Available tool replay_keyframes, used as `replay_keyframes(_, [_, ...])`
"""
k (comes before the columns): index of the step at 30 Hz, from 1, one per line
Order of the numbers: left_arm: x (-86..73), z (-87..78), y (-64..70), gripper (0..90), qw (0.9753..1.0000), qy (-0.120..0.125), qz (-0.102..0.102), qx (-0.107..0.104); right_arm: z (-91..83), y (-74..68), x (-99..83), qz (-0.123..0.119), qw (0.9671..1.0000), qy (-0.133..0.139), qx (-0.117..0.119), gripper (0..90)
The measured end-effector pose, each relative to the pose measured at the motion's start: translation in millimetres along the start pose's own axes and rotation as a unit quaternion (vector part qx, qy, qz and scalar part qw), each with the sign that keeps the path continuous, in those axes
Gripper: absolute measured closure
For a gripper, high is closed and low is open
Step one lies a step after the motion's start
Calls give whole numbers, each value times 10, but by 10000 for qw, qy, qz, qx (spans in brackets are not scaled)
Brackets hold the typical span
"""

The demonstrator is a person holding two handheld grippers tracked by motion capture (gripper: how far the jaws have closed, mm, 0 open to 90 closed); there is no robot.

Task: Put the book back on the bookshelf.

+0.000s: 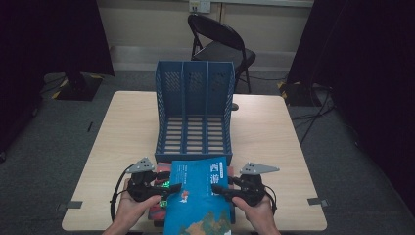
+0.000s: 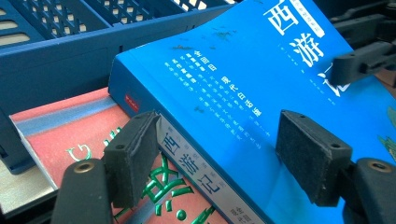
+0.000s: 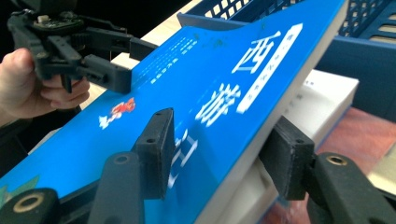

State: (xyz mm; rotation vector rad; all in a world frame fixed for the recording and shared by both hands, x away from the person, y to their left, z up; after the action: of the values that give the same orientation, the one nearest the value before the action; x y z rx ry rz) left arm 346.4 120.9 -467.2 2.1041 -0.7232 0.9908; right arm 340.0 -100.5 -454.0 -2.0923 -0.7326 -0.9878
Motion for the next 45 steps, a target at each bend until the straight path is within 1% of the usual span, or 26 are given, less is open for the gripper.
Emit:
replay_keyframes(2, [1,3,-3,293,10000,6,-13,-7,65,19,39,79,9999,-23,130,457])
replay_keyframes(7, [-1,5,-4,288,10000,29,8,-10,230,33,150,139,9995,-161,228,458])
replay_keyframes(9, [-1,8,-4,284,10000,66,59,-9,283,22,174,117,9993,-198,278,459])
replay_keyframes(12, [-5,24,-8,268,9997,209,141,41,376,-12,208,73,9991,-241,344,466])
replay_keyframes(14, [-7,32,-3,257,9995,274,149,48,418,-38,214,-37,9994,-202,290,487])
replay_keyframes(15, [-7,31,-3,258,9995,274,165,69,432,-45,214,-42,9993,-194,315,492])
replay_keyframes(17, [-6,30,-2,258,9995,262,142,53,424,-38,213,2,9989,-251,401,533])
replay_keyframes(19, [-6,31,-7,257,9997,228,69,38,400,-39,198,89,9980,-321,536,567])
replay_keyframes(20, [-7,32,-7,257,9998,214,35,34,383,-47,185,83,9978,-345,565,576])
replay_keyframes(23, [-12,28,-15,259,9999,143,-80,-13,317,-77,146,69,9973,-404,606,597])
replay_keyframes(26, [-4,35,-17,257,9998,25,-221,-16,320,-82,153,59,9971,-421,624,605])
replay_keyframes(29, [8,52,-2,236,9998,-48,-177,70,380,-75,177,54,9967,-454,672,597])
replay_keyframes(30, [8,55,1,227,9998,-46,-158,78,400,-68,188,91,9963,-461,715,605])
replay_keyframes(32, [7,57,2,218,9998,-48,-150,85,417,-57,205,127,9960,-446,765,649])
replay_keyframes(33, [8,55,1,217,9998,-46,-151,73,416,-54,219,147,9962,-371,775,687])
replay_keyframes(34, [7,54,0,217,9998,-62,-183,39,412,-62,231,171,9962,-313,792,705])
replay_keyframes(35, [2,47,-2,218,9997,-112,-233,1,408,-73,235,79,9967,-312,749,717])
replay_keyframes(36, [1,41,1,216,9997,-109,-234,-24,398,-86,243,27,9970,-278,726,732])
replay_keyframes(39, [-5,22,5,211,9993,-99,-317,-170,366,-123,268,-7,9972,-183,722,750])
replay_keyframes(40, [-6,17,6,207,9988,-71,-415,-249,356,-130,273,-13,9971,-163,738,753])
replay_keyframes(41, [-8,14,2,191,9982,-30,-466,-365,332,-152,286,-87,9972,-67,742,758])
replay_keyframes(42, [-10,12,11,182,9970,-25,-546,-553,304,-188,295,-176,9970,56,755,763])
replay_keyframes(43, [-7,15,22,216,9950,-14,-677,-733,284,-216,306,-195,9964,111,813,768])
replay_keyframes(44, [-3,21,29,228,9941,3,-719,-817,269,-242,319,-224,9961,128,845,770])
replay_keyframes(45, [2,27,33,231,9936,18,-734,-862,258,-266,331,-308,9959,133,845,771])
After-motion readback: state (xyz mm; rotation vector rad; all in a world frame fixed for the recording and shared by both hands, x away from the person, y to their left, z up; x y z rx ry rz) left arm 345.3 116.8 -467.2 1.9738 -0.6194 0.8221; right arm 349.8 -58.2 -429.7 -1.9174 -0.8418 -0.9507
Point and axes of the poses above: each handheld gripper's, and its own axes: z roughly forward along the jaws, x roughly out of its top, y roughly to its right, the point moved 7 cm from there along z, roughly forward along the jaws, and after that the axes turned 1 degree about y, right-handed, at the moved point
